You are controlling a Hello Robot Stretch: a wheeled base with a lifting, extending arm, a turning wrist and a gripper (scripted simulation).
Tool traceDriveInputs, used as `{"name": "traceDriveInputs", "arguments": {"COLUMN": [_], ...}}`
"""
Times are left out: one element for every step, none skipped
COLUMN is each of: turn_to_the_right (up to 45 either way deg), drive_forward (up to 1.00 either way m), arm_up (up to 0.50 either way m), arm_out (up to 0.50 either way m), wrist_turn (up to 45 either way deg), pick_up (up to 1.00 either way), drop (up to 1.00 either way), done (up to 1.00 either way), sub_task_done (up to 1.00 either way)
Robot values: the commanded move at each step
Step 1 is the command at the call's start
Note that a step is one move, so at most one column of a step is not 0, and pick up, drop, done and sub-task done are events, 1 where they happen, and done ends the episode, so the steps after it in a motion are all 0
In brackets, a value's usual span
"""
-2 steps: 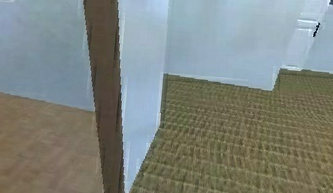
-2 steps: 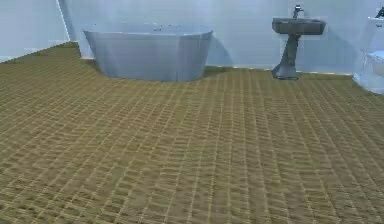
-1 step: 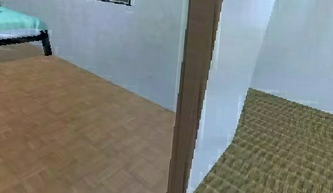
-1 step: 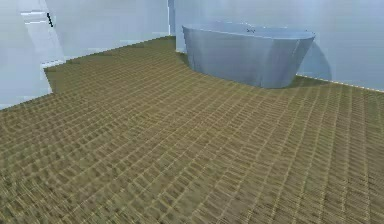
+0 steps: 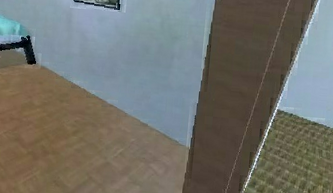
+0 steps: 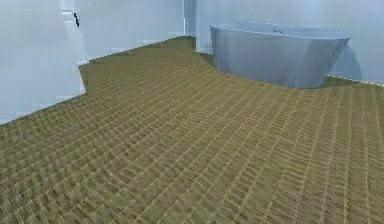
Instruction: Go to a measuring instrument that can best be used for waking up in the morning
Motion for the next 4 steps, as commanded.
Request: {"name": "traceDriveInputs", "arguments": {"turn_to_the_right": [-45.0, -3.0, 0.0, 0.0], "drive_forward": [0.00, 0.00, 1.00, 1.00], "arm_up": [0.00, 0.00, 0.00, 0.00], "arm_out": [0.00, 0.00, 0.00, 0.00], "wrist_turn": [0.0, 0.0, 0.0, 0.0], "pick_up": [0.00, 0.00, 0.00, 0.00], "drop": [0.00, 0.00, 0.00, 0.00], "done": [0.00, 0.00, 0.00, 0.00], "sub_task_done": [0.00, 0.00, 0.00, 0.00]}}
